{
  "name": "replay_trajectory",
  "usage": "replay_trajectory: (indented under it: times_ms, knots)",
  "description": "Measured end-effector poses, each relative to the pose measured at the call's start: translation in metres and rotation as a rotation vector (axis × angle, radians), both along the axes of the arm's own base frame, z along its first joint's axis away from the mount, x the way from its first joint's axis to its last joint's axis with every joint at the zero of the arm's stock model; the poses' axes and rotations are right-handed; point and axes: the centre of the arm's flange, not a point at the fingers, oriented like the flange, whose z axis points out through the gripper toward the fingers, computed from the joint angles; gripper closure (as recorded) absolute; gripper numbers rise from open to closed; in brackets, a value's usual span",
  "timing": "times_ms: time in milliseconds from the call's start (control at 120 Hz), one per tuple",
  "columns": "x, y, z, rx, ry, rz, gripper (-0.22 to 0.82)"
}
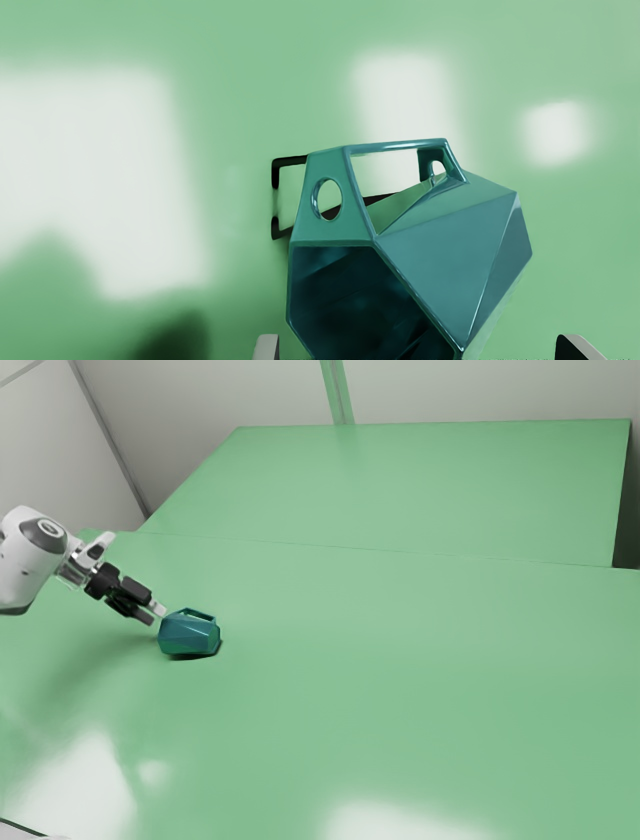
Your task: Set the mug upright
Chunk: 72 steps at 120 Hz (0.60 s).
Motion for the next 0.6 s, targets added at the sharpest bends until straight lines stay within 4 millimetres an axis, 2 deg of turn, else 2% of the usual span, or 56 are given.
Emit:
replay_trajectory:
  times_ms: [433, 600]
  knots:
    - [-0.003, -0.007, -0.025, -0.136, -0.008, -0.007, 0.01]
    - [-0.007, -0.007, -0.032, -0.187, -0.007, -0.005, 0.13]
